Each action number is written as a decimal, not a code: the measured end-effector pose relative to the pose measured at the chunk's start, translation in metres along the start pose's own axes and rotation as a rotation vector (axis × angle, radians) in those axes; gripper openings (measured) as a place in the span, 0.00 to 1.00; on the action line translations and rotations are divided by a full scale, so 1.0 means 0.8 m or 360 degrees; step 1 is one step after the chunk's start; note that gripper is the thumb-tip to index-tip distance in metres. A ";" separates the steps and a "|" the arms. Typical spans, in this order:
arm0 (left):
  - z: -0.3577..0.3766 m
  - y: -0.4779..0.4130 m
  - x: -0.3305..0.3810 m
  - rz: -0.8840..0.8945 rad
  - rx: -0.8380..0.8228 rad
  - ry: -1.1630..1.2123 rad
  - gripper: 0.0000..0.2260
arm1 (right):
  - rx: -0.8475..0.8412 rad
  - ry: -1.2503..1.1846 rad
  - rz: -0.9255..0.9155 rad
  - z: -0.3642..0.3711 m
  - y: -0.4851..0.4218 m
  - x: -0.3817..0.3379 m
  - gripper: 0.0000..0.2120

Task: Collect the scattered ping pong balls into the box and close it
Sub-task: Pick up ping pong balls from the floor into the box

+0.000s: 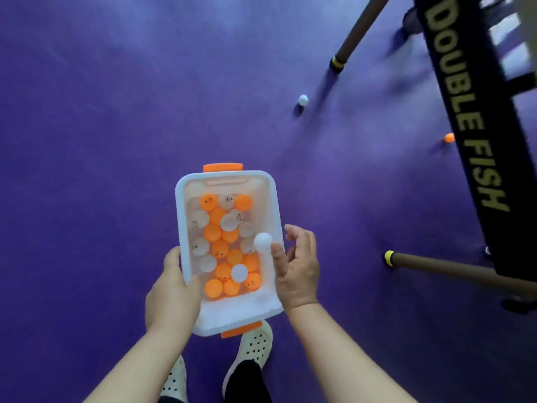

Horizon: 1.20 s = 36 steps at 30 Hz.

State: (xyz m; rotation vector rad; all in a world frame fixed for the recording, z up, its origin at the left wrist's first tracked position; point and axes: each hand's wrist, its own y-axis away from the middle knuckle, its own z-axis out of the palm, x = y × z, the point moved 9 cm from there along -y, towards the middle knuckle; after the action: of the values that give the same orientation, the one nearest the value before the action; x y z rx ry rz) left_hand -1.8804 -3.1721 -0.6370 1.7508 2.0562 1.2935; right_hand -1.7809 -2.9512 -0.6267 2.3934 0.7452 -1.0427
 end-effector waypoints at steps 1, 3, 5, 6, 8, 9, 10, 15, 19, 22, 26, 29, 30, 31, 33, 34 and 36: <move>-0.015 0.013 0.017 -0.0007 0.0009 0.0038 0.21 | 0.0045 -0.0017 0.0007 -0.019 -0.008 -0.020 0.35; -0.042 0.035 0.047 -0.0013 0.0036 0.0111 0.21 | 0.0139 -0.0085 0.0053 -0.060 -0.026 -0.053 0.30; -0.065 0.050 0.071 -0.0008 0.0054 0.0151 0.21 | 0.0207 -0.0128 0.0126 -0.094 -0.045 -0.080 0.23; -0.075 0.055 0.082 -0.0012 0.0067 0.0160 0.21 | 0.0223 -0.0138 0.0176 -0.109 -0.055 -0.090 0.18; -0.094 0.059 0.105 -0.0027 0.0088 0.0178 0.21 | 0.0255 -0.0153 0.0277 -0.133 -0.074 -0.105 0.07; -0.103 0.058 0.116 -0.0033 0.0093 0.0191 0.21 | 0.0271 -0.0144 0.0295 -0.142 -0.085 -0.112 0.05; -0.111 0.053 0.128 -0.0034 0.0097 0.0206 0.21 | 0.0280 -0.0132 0.0310 -0.148 -0.096 -0.118 0.05; -0.143 -0.006 0.193 -0.0010 0.0076 0.0303 0.19 | 0.0311 -0.0051 0.0437 -0.146 -0.162 -0.137 0.09; -0.170 -0.083 0.241 -0.0005 0.0037 0.0300 0.20 | 0.0335 0.0008 0.0545 -0.120 -0.231 -0.158 0.10; -0.189 -0.144 0.270 -0.0029 0.0022 0.0259 0.20 | 0.0309 0.0044 0.0635 -0.090 -0.282 -0.165 0.11; -0.206 -0.217 0.306 -0.0038 0.0007 0.0208 0.21 | 0.0207 0.0089 0.0798 -0.040 -0.343 -0.160 0.10; -0.204 -0.273 0.333 0.0007 0.0015 0.0160 0.23 | 0.0181 0.0196 0.0828 -0.012 -0.390 -0.155 0.07; -0.201 -0.290 0.341 0.0018 0.0015 0.0147 0.23 | 0.0188 0.0232 0.0837 -0.006 -0.404 -0.150 0.06; -0.196 -0.306 0.346 0.0023 0.0018 0.0137 0.23 | 0.0185 0.0267 0.0845 0.001 -0.419 -0.143 0.06; -0.180 -0.338 0.355 0.0036 0.0023 0.0110 0.23 | 0.0158 0.0329 0.0852 0.017 -0.448 -0.126 0.07; -0.170 -0.353 0.359 0.0051 0.0024 0.0095 0.23 | 0.0145 0.0354 0.0849 0.024 -0.464 -0.115 0.08; -0.145 -0.382 0.365 0.0077 0.0034 0.0090 0.23 | 0.0110 0.0386 0.0826 0.039 -0.496 -0.090 0.09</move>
State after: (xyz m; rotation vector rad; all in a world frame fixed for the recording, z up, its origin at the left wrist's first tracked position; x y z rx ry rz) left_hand -2.2654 -2.9635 -0.6549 1.8036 2.0773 1.3545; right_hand -2.0853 -2.6869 -0.6567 2.5944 0.1349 -0.5809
